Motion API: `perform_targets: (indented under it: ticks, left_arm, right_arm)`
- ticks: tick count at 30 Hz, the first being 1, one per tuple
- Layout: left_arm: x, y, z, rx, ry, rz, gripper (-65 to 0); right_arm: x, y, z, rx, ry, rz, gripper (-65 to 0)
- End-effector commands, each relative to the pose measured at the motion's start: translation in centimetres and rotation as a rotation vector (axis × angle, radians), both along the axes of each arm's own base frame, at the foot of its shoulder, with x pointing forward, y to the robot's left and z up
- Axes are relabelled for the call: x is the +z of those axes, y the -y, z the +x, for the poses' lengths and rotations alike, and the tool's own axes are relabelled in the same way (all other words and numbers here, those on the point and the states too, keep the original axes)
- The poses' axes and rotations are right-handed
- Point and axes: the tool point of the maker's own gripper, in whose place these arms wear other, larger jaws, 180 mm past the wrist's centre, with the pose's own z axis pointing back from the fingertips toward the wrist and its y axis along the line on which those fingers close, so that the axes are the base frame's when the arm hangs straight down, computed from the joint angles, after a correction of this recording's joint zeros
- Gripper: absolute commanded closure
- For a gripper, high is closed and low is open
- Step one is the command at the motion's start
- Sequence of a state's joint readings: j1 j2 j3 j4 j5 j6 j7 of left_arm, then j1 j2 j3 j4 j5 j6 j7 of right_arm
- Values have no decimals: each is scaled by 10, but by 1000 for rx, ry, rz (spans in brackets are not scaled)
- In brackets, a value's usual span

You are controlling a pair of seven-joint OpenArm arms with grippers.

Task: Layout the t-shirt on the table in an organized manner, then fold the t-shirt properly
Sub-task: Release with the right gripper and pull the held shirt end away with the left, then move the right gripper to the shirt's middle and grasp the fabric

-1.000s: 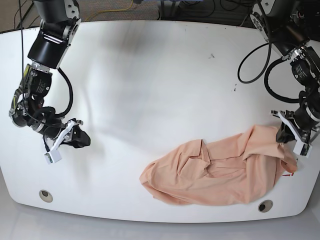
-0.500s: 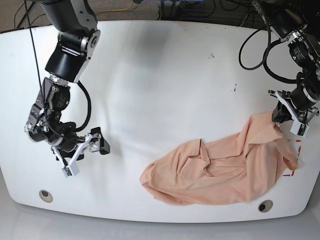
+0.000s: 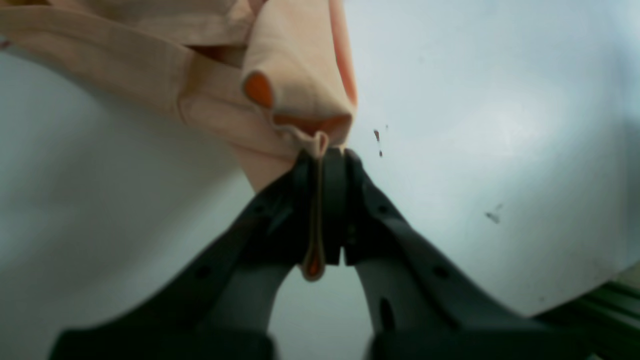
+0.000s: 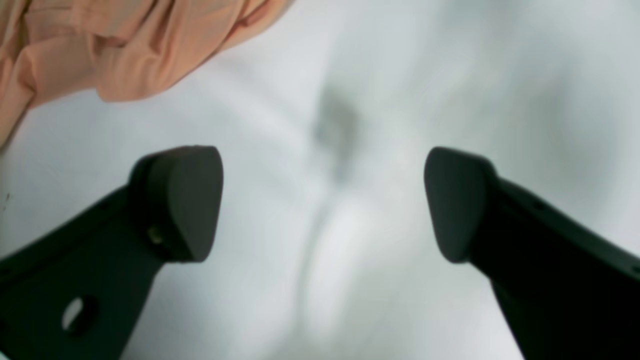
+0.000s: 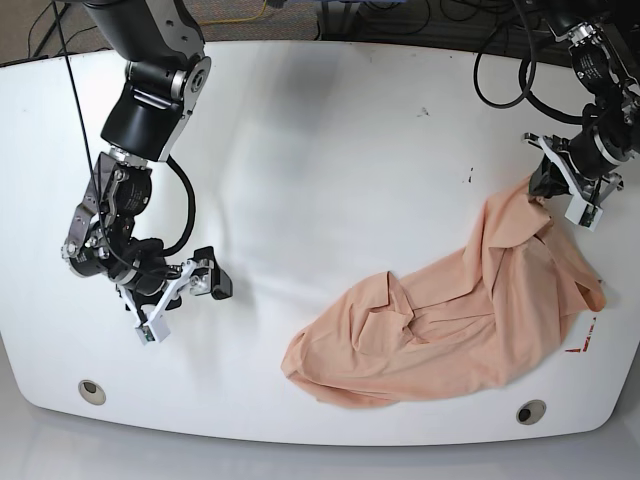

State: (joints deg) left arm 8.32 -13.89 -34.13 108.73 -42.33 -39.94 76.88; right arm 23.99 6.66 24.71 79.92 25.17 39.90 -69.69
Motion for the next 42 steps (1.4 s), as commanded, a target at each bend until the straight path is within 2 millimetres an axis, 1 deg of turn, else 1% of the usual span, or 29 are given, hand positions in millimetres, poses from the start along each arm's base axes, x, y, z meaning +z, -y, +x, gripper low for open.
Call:
perform_targets:
  ticks: [1, 2, 8, 11, 12, 13, 14, 19, 22, 23, 25, 28, 29, 30, 31, 33, 35, 37, 40, 42]
  left_arm:
    - [7, 0, -1, -15, 24, 6, 0]
    - [4, 1, -5, -20, 11, 8, 0]
    - [-14, 3, -32, -31, -67, 16, 0]
    - [-18, -10, -48, -7, -105, 40, 0]
    - [-19, -18, -56, 6, -122, 56, 0]
    - [-20, -22, -59, 13, -129, 63, 0]
    - [-21, -30, -67, 28, -149, 80, 0]
    - [-25, -43, -85, 64, -188, 102, 0]
    - [-26, -45, -91, 68, -203, 105, -40]
    - [-26, -46, -90, 64, -203, 110, -57]
    - [-25, -47, -90, 59, -206, 116, -111]
    - [-26, -44, -89, 50, -207, 114, -204]
    - [-26, -43, -88, 47, -203, 109, -244]
    - [-26, -43, -87, 45, -201, 108, -257]
    - [-24, -41, -81, 42, -187, 106, -292]
    - [-20, -41, -75, 43, -167, 105, -318]
    - [-17, -41, -68, 43, -157, 108, -329]
    - [-12, -42, -59, 44, -146, 112, -332]
    - [5, -40, -35, 44, -66, 93, -332]
    - [15, -36, -24, 35, -22, 70, -332]
  right_arm:
    - [24, -4, 12, 7, 77, 36, -598]
    - [21, -5, 10, 9, 70, 44, -598]
    - [18, -9, 7, 15, 65, 60, -598]
    - [15, -9, 5, 15, 57, 59, -598]
    - [14, -9, 4, 15, 54, 59, -598]
    - [13, -9, 3, 15, 53, 59, -598]
    - [13, -10, 3, 16, 50, 60, -598]
    - [12, -11, 2, 17, 48, 63, -599]
    - [10, -17, 2, 21, 45, 74, -599]
    - [10, -18, 2, 22, 44, 74, -599]
    - [10, -18, 2, 20, 43, 77, -599]
    - [9, -24, 2, 26, 41, 88, -599]
    - [9, -29, 2, 30, 40, 96, -599]
    - [9, -29, 2, 30, 40, 97, -599]
    - [9, -33, 3, 33, 41, 104, -599]
    - [9, -34, 3, 34, 42, 108, -599]
    - [9, -39, 3, 41, 42, 114, -599]
    - [9, -50, 3, 65, 41, 117, -599]
    - [8, -62, 2, 107, 37, 98, -599]
    - [9, -69, 2, 132, 39, 89, -599]
